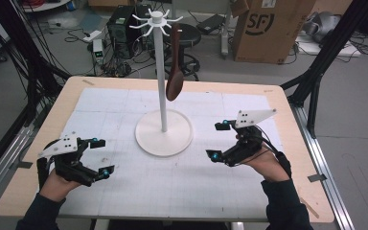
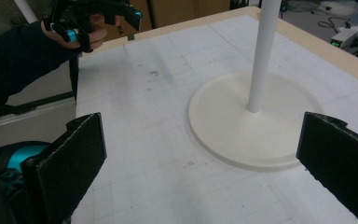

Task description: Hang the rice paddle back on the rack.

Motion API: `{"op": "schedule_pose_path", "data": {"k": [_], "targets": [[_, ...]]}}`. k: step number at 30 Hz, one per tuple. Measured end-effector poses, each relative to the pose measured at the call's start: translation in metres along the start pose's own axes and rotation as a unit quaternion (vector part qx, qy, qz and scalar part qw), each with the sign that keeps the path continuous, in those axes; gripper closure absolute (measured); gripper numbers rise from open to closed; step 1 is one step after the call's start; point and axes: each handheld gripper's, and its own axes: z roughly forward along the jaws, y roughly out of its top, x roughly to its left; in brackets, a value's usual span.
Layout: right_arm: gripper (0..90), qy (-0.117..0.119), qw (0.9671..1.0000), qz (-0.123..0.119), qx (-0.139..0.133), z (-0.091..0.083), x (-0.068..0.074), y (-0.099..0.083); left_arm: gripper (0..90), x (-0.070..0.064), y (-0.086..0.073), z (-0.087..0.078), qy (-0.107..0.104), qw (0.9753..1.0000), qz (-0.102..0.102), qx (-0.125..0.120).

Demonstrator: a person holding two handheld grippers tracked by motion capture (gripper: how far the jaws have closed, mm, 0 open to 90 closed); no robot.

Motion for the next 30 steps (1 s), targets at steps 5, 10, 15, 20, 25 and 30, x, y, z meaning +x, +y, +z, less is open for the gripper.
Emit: {"op": "schedule_pose_path", "data": {"k": [5, 10, 15, 20, 25, 30], "targets": [[0.1, 0.002, 0.9999, 0.010, -0.004, 0.000, 0.001, -0.016, 1.7, 0.000, 0.000, 0.000, -0.002, 1.0000, -0.001, 0.001], [0.2, -0.007, 0.9998, 0.018, -0.004, 0.000, 0.003, -0.029, 1.7, 0.000, 0.000, 0.000, -0.002, 1.0000, 0.000, 0.002], [0.1, -0.008, 0.9996, 0.026, -0.006, 0.000, 0.005, -0.041, 1.7, 0.000, 0.000, 0.001, -0.002, 1.0000, -0.001, 0.001], [0.1, -0.009, 0.9995, 0.029, -0.006, 0.000, 0.007, -0.050, 1.7, 0.000, 0.000, 0.001, -0.003, 1.0000, -0.001, 0.002], [0.2, -0.017, 0.9994, 0.031, 0.002, 0.000, 0.009, -0.058, 1.7, 0.001, 0.000, 0.001, -0.004, 1.0000, 0.001, 0.002], [0.1, -0.023, 0.9994, 0.024, 0.006, 0.000, 0.013, -0.059, 1.7, 0.001, 0.000, 0.001, -0.005, 1.0000, -0.002, -0.001]]}}
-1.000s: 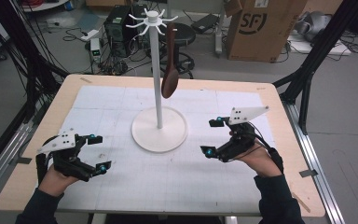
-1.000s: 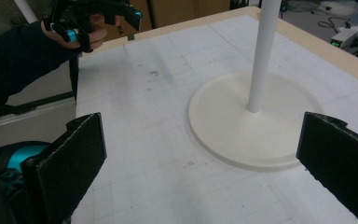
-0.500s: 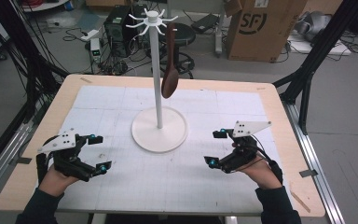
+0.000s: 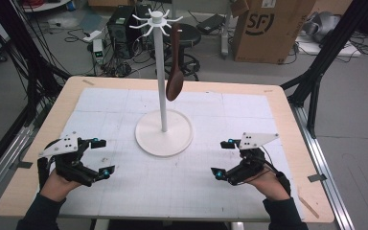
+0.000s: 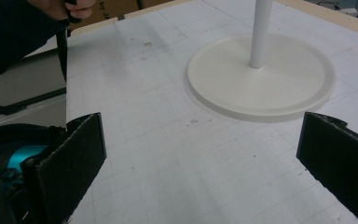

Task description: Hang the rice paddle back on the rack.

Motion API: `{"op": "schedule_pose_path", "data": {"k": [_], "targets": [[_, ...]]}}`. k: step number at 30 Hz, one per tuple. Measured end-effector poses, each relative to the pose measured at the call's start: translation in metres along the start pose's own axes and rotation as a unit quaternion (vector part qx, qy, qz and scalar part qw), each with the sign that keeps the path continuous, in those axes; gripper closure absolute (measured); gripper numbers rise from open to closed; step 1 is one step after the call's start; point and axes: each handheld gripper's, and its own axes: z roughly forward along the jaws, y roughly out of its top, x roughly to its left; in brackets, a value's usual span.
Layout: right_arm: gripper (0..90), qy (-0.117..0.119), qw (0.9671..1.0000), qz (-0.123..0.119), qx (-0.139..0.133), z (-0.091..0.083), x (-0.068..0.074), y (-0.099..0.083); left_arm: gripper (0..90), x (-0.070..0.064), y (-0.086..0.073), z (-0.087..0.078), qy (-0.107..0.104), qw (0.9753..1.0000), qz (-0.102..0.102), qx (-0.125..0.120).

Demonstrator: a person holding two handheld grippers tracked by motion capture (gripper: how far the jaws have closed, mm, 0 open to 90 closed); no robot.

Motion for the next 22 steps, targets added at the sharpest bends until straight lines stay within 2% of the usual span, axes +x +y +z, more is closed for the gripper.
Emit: {"op": "schedule_pose_path", "data": {"k": [8, 13, 22], "targets": [[0.1, -0.019, 0.9998, -0.006, 0.005, -0.0008, 0.0046, -0.0011, 1.7, -0.0004, 0.0000, -0.0001, 0.000, 1.0000, -0.001, -0.001], [0.1, -0.021, 0.9997, -0.008, -0.004, -0.0040, 0.0078, -0.0001, 1.7, 0.0001, 0.0003, -0.0010, -0.001, 1.0000, 0.001, -0.003], [0.1, -0.030, 0.9995, -0.003, -0.004, -0.0076, 0.0094, -0.0020, 1.7, 0.0006, 0.0002, 0.0000, -0.001, 1.0000, 0.000, -0.005]]}}
